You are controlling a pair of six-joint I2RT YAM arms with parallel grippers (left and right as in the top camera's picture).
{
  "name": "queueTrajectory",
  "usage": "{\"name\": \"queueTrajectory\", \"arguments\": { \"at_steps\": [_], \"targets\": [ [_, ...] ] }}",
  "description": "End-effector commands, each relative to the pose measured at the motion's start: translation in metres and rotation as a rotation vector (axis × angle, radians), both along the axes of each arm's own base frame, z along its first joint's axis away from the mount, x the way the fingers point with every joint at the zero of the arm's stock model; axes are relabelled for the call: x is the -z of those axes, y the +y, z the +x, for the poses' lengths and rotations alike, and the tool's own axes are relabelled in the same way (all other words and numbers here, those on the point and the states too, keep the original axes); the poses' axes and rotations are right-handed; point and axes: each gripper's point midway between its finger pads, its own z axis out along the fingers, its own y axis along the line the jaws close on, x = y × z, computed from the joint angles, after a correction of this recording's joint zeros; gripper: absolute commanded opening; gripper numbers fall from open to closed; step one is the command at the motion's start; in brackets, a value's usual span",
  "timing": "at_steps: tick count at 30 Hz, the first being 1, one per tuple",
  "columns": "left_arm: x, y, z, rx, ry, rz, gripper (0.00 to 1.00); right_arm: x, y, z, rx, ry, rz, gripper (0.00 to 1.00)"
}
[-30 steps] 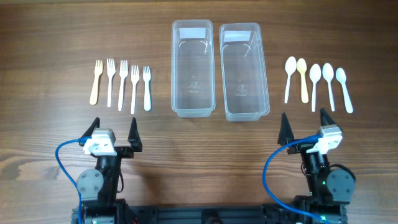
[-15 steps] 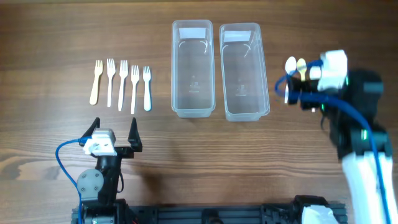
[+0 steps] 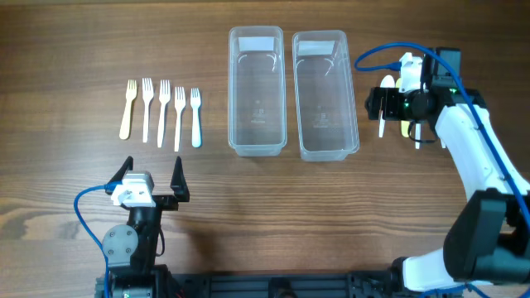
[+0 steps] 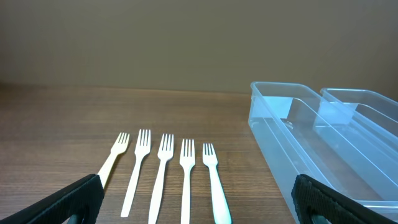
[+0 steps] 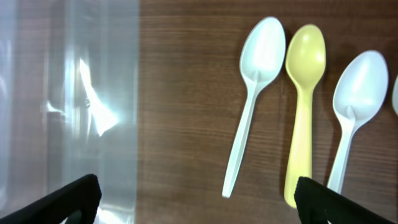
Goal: Pack container
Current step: 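Reach the right gripper to the spoons and grasp a white spoon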
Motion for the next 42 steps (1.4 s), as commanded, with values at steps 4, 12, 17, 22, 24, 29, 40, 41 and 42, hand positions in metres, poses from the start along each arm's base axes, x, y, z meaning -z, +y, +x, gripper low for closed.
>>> {"name": "queueTrajectory", "arguments": {
  "at_steps": [4,12,17,22,24,29,40,41,42],
  "targets": [
    [0.001,-0.004,0.000,0.022,-0.001,-0.007,1.00,0.013,-0.021,0.007,0.103,0.029,-0.062,0.63],
    [0.001,-0.004,0.000,0.022,-0.001,-0.007,1.00,0.019,-0.025,0.017,0.107,0.007,-0.080,0.44],
    [0.001,-0.004,0.000,0.022,-0.001,-0.007,1.00,0.033,-0.026,0.025,0.107,0.008,-0.088,0.45],
    [0.001,-0.004,0.000,0.022,-0.001,-0.007,1.00,0.045,-0.029,0.028,0.092,0.018,-0.110,0.47],
    [0.001,-0.004,0.000,0.022,-0.001,-0.007,1.00,0.053,-0.032,0.028,0.096,0.032,-0.122,0.47],
    [0.001,-0.004,0.000,0.022,-0.001,-0.007,1.00,0.078,-0.031,0.029,0.078,0.071,-0.126,0.47],
    [0.001,-0.004,0.000,0.022,-0.001,-0.007,1.00,0.119,-0.032,0.032,0.073,0.114,-0.125,0.52],
    [0.001,-0.004,0.000,0.022,-0.001,-0.007,1.00,0.119,-0.032,0.032,0.071,0.112,-0.126,0.52],
    [0.001,-0.004,0.000,0.022,-0.001,-0.007,1.00,0.118,-0.032,0.034,0.069,0.104,-0.128,0.48]
  ]
}}
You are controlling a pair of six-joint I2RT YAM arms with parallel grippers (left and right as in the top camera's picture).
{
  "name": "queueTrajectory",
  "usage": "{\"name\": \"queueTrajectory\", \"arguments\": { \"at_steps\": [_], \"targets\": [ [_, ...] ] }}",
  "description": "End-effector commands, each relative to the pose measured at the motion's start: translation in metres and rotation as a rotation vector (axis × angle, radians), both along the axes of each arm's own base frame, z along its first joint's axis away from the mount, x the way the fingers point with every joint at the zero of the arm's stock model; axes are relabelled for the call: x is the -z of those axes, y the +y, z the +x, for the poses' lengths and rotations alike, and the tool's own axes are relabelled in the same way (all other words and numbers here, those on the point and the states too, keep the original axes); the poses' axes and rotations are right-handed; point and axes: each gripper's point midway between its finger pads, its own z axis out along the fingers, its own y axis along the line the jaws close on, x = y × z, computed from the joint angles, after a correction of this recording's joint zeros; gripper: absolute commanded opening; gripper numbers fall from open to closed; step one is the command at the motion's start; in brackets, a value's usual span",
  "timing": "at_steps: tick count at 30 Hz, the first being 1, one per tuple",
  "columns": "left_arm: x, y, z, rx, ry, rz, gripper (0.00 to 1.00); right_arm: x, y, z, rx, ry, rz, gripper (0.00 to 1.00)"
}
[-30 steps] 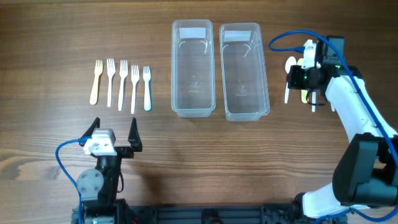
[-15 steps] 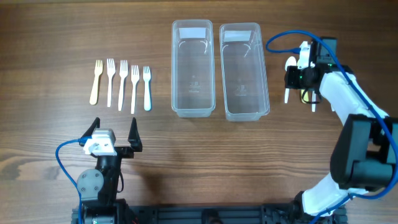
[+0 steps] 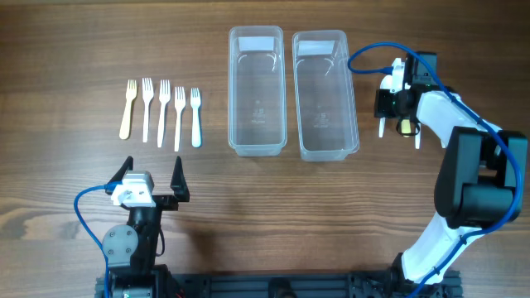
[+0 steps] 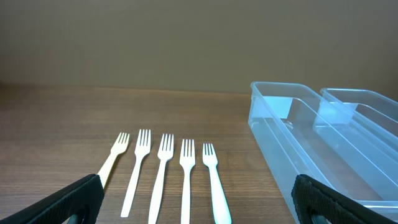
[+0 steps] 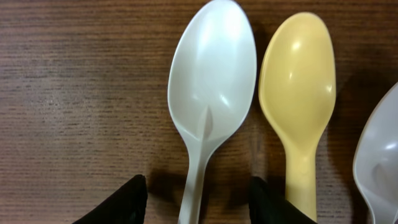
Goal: Pack container
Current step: 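Reach the right gripper to the spoons and grasp a white spoon, then carry the white spoon into the right container and release it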
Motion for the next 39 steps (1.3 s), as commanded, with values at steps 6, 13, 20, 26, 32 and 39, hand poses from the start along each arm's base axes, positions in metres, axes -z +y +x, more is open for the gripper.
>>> {"name": "queueTrajectory", "arguments": {
  "at_steps": [6,13,20,26,32,39],
  "targets": [
    [0.001,-0.004,0.000,0.022,-0.001,-0.007,1.00,0.022,-0.001,-0.004,-0.001,0.039,-0.005,0.33],
    [0.001,-0.004,0.000,0.022,-0.001,-0.007,1.00,0.022,0.000,-0.005,-0.005,0.043,-0.001,0.07],
    [0.001,-0.004,0.000,0.022,-0.001,-0.007,1.00,0.015,0.011,-0.003,-0.029,0.031,-0.002,0.04],
    [0.001,-0.004,0.000,0.022,-0.001,-0.007,1.00,-0.034,0.020,0.005,-0.029,-0.070,0.002,0.04],
    [0.001,-0.004,0.000,0.022,-0.001,-0.007,1.00,-0.126,0.024,0.005,-0.003,-0.258,0.014,0.04],
    [0.001,-0.004,0.000,0.022,-0.001,-0.007,1.00,-0.192,0.050,-0.027,-0.029,-0.340,0.107,0.04]
  ]
}}
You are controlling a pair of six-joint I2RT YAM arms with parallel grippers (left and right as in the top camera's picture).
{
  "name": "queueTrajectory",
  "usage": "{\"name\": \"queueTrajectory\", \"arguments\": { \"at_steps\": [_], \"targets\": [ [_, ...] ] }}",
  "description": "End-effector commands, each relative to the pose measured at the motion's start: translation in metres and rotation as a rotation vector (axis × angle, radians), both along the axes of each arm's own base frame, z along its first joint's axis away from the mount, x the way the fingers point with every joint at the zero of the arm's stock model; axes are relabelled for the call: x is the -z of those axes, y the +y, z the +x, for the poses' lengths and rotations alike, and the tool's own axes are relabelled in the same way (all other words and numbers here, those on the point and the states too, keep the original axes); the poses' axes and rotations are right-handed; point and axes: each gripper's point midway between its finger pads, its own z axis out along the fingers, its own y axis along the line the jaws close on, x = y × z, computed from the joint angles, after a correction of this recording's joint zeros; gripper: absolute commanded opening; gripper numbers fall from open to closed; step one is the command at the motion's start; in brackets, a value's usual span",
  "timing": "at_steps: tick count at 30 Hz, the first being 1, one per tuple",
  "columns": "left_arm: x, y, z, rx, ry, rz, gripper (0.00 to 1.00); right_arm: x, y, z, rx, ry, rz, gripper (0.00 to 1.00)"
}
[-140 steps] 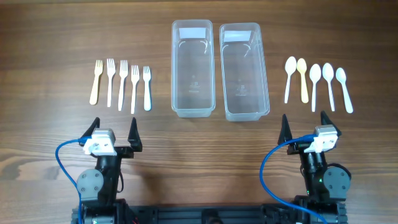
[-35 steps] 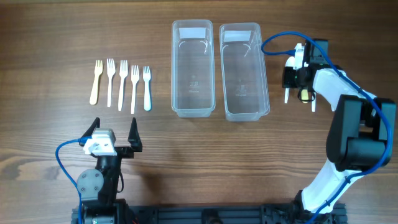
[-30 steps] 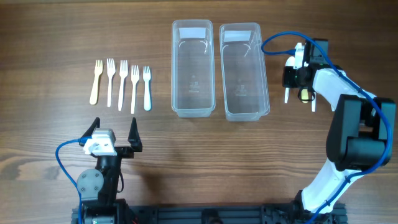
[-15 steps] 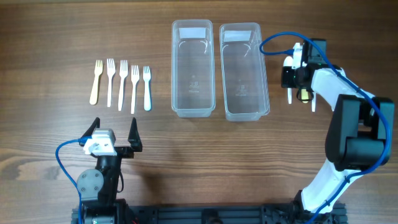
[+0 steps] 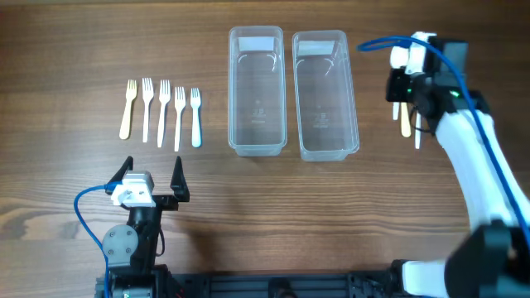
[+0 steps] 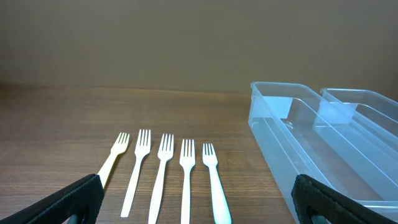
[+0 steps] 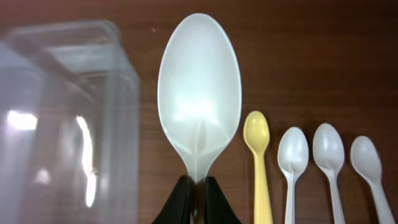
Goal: Pack container
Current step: 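Carry the white spoon into the right container and release it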
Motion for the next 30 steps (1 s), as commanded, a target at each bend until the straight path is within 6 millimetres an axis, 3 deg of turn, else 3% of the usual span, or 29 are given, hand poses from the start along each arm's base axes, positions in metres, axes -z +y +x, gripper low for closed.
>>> {"name": "queueTrajectory", "arguments": {
  "at_steps": [1,11,15,22,23,25,27,28,30],
  "targets": [
    [0.001,-0.004,0.000,0.022,-0.001,-0.007,1.00,-0.019,0.027,-0.014,-0.040,-0.013,0.088,0.04],
    [0.001,-0.004,0.000,0.022,-0.001,-0.007,1.00,-0.002,0.115,-0.028,-0.219,0.054,0.100,0.04],
    [0.001,-0.004,0.000,0.022,-0.001,-0.007,1.00,0.022,0.131,-0.025,-0.242,0.099,0.071,0.04],
    [0.001,-0.004,0.000,0.022,-0.001,-0.007,1.00,0.071,0.135,-0.016,-0.236,0.194,0.058,0.04],
    [0.001,-0.004,0.000,0.022,-0.001,-0.007,1.00,0.076,0.135,-0.015,-0.236,0.203,0.056,0.06],
    [0.001,-0.004,0.000,0.022,-0.001,-0.007,1.00,0.080,0.135,-0.015,-0.236,0.211,0.054,0.30],
    [0.001,-0.004,0.000,0.022,-0.001,-0.007,1.00,0.079,0.136,-0.015,-0.248,0.207,0.047,0.39],
    [0.001,-0.004,0.000,0.022,-0.001,-0.007,1.00,0.072,0.136,-0.015,-0.257,0.194,0.048,0.49],
    [0.001,-0.004,0.000,0.022,-0.001,-0.007,1.00,0.062,0.136,-0.017,-0.259,0.184,0.052,0.50]
  ]
}}
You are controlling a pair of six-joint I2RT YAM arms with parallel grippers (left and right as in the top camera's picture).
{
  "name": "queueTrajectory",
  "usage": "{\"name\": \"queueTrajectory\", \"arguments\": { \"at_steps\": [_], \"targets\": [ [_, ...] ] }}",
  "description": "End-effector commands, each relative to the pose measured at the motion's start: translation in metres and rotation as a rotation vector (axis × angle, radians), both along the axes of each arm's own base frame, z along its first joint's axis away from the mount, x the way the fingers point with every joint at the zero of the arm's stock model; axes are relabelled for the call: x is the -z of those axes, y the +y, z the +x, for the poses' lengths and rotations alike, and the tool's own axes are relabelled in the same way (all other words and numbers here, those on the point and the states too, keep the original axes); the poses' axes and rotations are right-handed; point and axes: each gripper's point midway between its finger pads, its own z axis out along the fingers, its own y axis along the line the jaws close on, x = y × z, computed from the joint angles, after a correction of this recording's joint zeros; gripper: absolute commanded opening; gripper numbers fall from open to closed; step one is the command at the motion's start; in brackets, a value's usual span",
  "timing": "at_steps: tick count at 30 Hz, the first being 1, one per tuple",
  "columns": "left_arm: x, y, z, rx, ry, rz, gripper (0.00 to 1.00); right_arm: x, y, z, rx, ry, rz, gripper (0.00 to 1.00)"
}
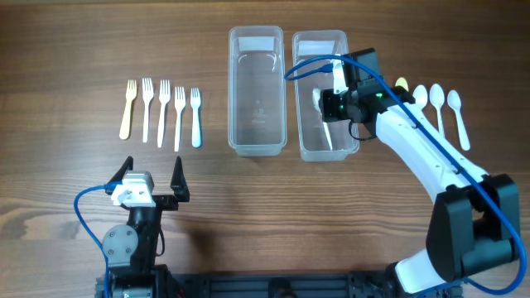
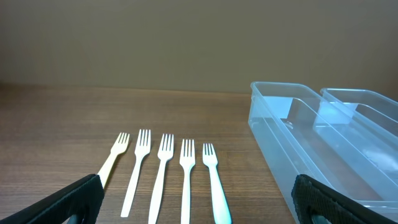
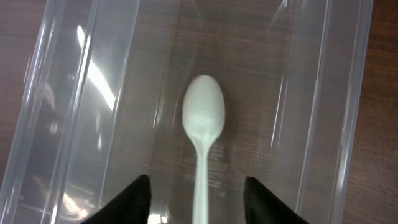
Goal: Pack container
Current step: 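Carry the white spoon into the right container and release it, then return the right gripper to the spoons and grasp the yellow spoon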
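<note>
Two clear containers stand side by side, the left one [image 1: 257,91] bare, the right one [image 1: 352,99] holding a white spoon [image 3: 202,143] flat on its floor, bowl away from me. My right gripper [image 3: 199,202] hovers open above that spoon, its fingers to either side of the handle and apart from it. In the overhead view the right gripper [image 1: 335,103] is over the right container's middle. Several forks [image 1: 161,112] lie in a row at the left. My left gripper [image 2: 199,199] rests open near the front edge, short of the forks [image 2: 165,171].
A yellow spoon [image 1: 401,83] and three white spoons [image 1: 436,99] lie in a row on the table right of the containers. The right arm reaches in from the right, its blue cable looping over the right container. The wooden table [image 1: 83,41] extends around everything.
My right gripper held the white spoon up beside the right container; now it is open over that container and the spoon lies inside. The left arm has not moved.
My right gripper first stood open above the row of spoons right of the containers. Then it was low with its fingers astride the leftmost white spoon. Then it held that spoon lifted beside the container, and now the spoon lies in the right container, let go.
</note>
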Motion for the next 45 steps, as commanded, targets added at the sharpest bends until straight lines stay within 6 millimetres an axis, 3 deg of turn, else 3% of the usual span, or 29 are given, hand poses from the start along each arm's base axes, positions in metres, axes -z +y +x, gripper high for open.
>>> {"name": "queueTrajectory", "arguments": {
  "at_steps": [1,5,8,13,19,28,32,38,45],
  "targets": [
    [0.001,-0.004,0.000,0.022,-0.001,-0.007,1.00,-0.024,-0.001,0.000,-0.001,-0.043,0.002,0.50],
    [0.001,-0.004,0.000,0.022,-0.001,-0.007,1.00,-0.060,-0.022,-0.007,0.053,-0.080,-0.040,0.49],
    [0.001,-0.004,0.000,0.022,-0.001,-0.007,1.00,-0.089,-0.058,-0.020,0.138,-0.095,-0.089,0.40],
    [0.001,-0.004,0.000,0.022,-0.001,-0.007,1.00,-0.100,-0.130,-0.052,0.278,-0.036,-0.232,0.41],
    [0.001,-0.004,0.000,0.022,-0.001,-0.007,1.00,-0.088,-0.173,-0.063,0.340,0.033,-0.272,0.43],
    [0.001,-0.004,0.000,0.022,-0.001,-0.007,1.00,-0.070,-0.196,-0.037,0.366,0.017,-0.289,0.42],
    [0.001,-0.004,0.000,0.022,-0.001,-0.007,1.00,-0.047,-0.198,-0.026,0.353,0.055,-0.298,0.41],
    [0.001,-0.004,0.000,0.022,-0.001,-0.007,1.00,0.010,-0.201,-0.010,0.342,0.152,-0.303,0.38],
    [0.001,-0.004,0.000,0.022,-0.001,-0.007,1.00,0.047,-0.209,-0.001,0.375,0.197,-0.293,0.36]
  ]
}}
